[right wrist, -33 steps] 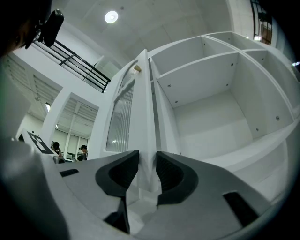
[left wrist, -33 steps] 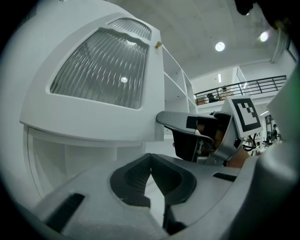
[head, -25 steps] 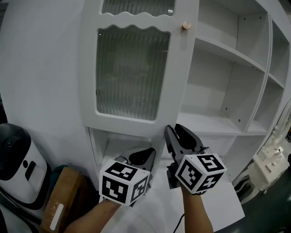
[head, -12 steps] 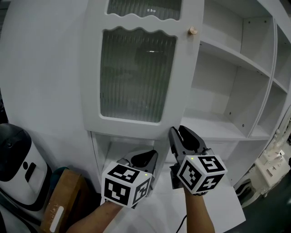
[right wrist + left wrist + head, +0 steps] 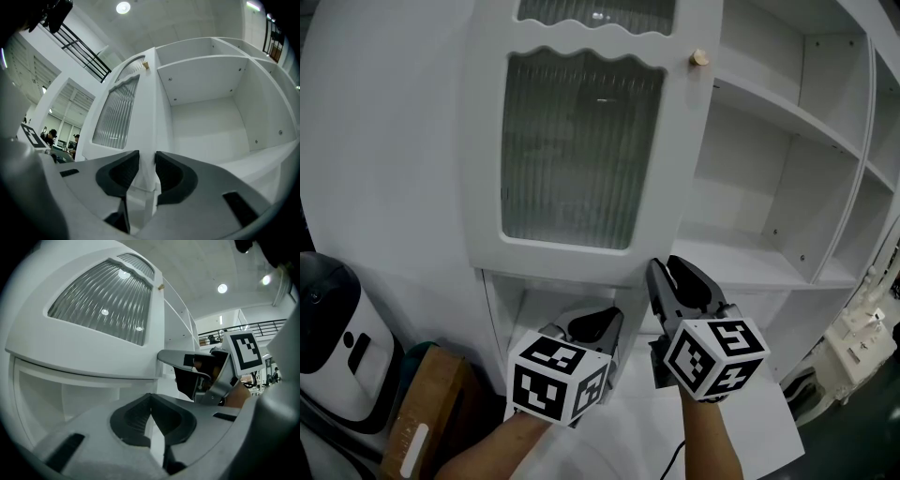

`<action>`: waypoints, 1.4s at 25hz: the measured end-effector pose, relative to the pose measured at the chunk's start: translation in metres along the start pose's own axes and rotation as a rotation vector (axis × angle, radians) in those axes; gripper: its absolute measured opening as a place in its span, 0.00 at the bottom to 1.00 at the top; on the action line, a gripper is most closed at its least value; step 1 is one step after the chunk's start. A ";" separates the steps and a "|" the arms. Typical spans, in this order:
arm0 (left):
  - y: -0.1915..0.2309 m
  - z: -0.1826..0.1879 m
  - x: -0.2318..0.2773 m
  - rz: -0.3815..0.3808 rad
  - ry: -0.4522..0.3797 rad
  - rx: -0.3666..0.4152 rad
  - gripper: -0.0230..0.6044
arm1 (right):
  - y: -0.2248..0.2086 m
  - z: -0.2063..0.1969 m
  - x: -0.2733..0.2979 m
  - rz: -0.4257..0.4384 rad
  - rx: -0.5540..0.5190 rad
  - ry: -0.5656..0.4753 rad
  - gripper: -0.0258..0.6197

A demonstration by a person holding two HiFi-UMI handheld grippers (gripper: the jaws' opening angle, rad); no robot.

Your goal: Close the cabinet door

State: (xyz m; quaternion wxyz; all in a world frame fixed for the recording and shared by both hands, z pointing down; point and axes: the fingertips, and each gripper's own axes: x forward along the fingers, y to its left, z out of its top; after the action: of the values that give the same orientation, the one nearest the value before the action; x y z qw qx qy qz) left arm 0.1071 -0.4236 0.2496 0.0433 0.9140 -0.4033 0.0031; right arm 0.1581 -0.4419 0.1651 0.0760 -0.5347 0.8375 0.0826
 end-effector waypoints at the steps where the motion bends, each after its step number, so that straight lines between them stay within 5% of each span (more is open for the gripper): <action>1: 0.000 0.000 0.000 0.001 0.000 0.000 0.06 | 0.000 0.000 0.000 -0.004 -0.006 0.002 0.23; 26: -0.031 -0.003 -0.081 0.151 -0.031 0.010 0.06 | 0.059 0.002 -0.069 0.066 -0.045 0.006 0.11; 35: -0.042 -0.026 -0.122 0.144 -0.012 -0.014 0.06 | 0.096 -0.024 -0.104 0.055 -0.006 0.059 0.09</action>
State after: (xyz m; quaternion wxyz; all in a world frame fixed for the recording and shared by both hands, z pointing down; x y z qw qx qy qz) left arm 0.0567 -0.3031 0.2675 0.0467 0.8822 -0.4685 -0.0020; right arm 0.1136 -0.3156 0.2162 0.0472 -0.5141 0.8535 0.0713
